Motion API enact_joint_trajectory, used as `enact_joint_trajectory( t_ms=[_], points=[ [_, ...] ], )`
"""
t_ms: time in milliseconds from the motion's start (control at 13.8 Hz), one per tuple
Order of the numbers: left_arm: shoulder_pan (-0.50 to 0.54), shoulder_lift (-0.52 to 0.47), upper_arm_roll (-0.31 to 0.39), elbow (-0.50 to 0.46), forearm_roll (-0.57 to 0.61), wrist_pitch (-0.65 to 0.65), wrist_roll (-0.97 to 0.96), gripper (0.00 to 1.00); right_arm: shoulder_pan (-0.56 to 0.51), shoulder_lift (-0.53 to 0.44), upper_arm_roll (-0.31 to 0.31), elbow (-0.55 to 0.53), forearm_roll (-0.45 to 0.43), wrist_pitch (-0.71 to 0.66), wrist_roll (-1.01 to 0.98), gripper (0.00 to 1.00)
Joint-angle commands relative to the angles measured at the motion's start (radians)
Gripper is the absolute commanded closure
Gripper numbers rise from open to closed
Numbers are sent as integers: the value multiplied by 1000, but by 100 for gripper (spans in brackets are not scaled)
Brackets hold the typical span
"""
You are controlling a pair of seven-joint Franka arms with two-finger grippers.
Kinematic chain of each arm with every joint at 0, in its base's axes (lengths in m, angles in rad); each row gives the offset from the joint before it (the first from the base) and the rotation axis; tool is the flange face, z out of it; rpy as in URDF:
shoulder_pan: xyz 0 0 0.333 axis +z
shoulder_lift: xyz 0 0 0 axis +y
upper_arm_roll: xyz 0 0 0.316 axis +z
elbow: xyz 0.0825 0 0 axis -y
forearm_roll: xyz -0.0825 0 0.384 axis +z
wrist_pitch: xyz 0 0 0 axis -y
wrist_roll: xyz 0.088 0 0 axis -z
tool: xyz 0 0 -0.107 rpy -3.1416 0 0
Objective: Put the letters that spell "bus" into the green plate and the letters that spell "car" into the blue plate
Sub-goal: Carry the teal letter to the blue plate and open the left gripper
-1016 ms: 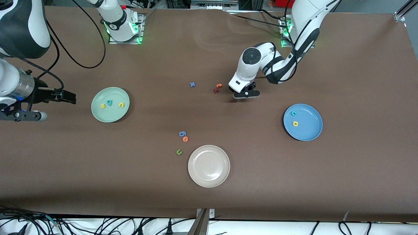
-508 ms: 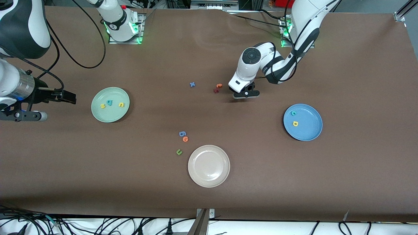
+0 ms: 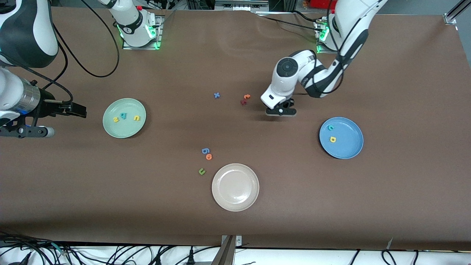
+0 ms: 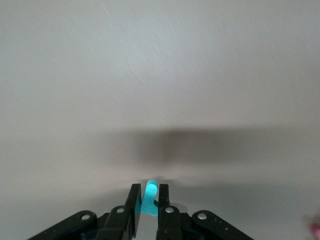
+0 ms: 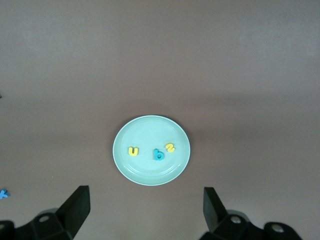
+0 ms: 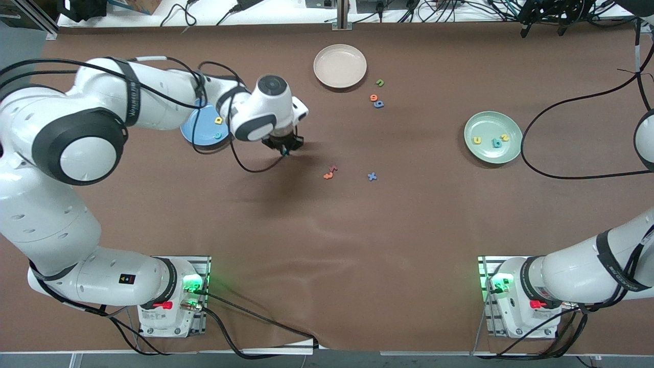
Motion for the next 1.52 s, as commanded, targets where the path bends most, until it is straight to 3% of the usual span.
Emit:
enact_joint_trajectory(
  t_ms=[0, 218, 508, 871, 944, 1016, 1089, 1161, 1452],
  points=[
    [101, -77, -11, -1, 13, -54, 209, 90, -10, -35, 15, -28, -17, -4, -15, 0],
    [219, -84, -26, -4, 10, -65, 392, 90, -10, -35, 13, -28, -17, -2, -15, 0],
    [449, -78, -99, 22, 9, -89, 668, 90, -10, -34, 13, -25, -17, -2, -15, 0],
    [548, -51, -96, 67, -4, -91, 841, 88, -10, -34, 13, -28, -17, -2, -15, 0],
    [551, -43, -96, 81, -7, -92, 833, 80, -10, -34, 13, -28, -17, -2, -15, 0],
    [551, -31, -95, 90, -49, -110, 813, 49, -10, -34, 13, -28, -17, -4, -15, 0],
    [551, -19, -93, 128, -114, -149, 796, 8, -10, -34, 13, -28, -17, -2, -15, 0],
    [551, -5, -92, 171, -137, -211, 799, 1, -10, -35, 13, -28, -17, -2, -15, 0],
    [543, 15, -93, 350, -185, -461, 798, 1, -10, -34, 13, -25, -17, -1, -15, 0]
  ],
)
